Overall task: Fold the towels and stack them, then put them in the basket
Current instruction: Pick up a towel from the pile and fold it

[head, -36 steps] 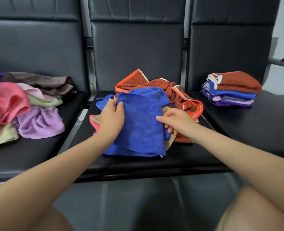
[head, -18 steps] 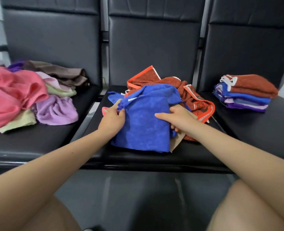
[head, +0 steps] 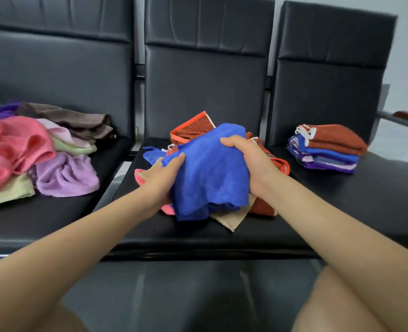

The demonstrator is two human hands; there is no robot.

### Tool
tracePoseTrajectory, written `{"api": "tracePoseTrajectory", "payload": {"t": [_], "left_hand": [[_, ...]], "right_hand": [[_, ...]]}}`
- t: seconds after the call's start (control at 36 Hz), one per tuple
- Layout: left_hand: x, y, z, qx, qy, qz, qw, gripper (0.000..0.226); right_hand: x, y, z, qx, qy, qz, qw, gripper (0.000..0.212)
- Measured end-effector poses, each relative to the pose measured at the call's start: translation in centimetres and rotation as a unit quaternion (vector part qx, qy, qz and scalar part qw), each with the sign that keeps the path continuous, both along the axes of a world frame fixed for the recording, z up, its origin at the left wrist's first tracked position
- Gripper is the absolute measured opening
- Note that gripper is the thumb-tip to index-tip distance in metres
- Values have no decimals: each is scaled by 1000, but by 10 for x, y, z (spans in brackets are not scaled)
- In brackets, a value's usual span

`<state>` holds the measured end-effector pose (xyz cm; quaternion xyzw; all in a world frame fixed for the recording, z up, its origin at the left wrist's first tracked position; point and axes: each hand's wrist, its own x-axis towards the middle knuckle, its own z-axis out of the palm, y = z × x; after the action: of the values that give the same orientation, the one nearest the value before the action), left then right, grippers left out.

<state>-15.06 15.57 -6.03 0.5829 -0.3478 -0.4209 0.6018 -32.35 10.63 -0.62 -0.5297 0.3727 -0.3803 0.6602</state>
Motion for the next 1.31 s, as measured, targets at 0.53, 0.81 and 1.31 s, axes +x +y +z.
{"api": "tracePoseTrajectory", "payload": {"t": [0.53,0.81,1.31], "left_hand": [[-120,-72,32,-44,-7,-98,994,19],[-181,-183,56,-5,29,-158,987,17],[-295,-394,27,-48,-270,-122,954,40]], "right_hand": [[-129,-72,4,-120,189,-135,965,18],[-206,-178,31,-37,127,-183,974,26],[-301,-366,-11,-187,418,-345,820,18]]}}
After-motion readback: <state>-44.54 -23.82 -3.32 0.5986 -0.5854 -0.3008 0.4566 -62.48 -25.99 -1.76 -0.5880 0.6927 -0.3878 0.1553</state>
